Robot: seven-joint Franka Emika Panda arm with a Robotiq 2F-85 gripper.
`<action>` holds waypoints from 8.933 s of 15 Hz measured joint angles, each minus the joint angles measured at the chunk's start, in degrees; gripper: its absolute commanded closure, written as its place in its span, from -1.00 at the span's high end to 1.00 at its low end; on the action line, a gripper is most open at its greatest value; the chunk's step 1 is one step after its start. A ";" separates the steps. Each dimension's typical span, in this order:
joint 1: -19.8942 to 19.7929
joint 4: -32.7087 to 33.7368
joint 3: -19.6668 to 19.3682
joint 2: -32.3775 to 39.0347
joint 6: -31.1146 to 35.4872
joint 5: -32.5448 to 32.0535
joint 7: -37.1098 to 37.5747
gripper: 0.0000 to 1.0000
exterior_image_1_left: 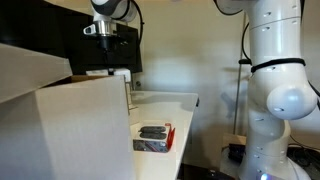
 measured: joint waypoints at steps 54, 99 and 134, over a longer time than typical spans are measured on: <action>1.81 -19.24 2.72 -19.83 -5.48 0.02 -0.58 1.00; 6.09 -54.80 -13.35 -43.18 37.11 54.87 -22.57 1.00; -10.51 -60.18 -27.36 -44.38 5.85 67.21 -57.54 1.00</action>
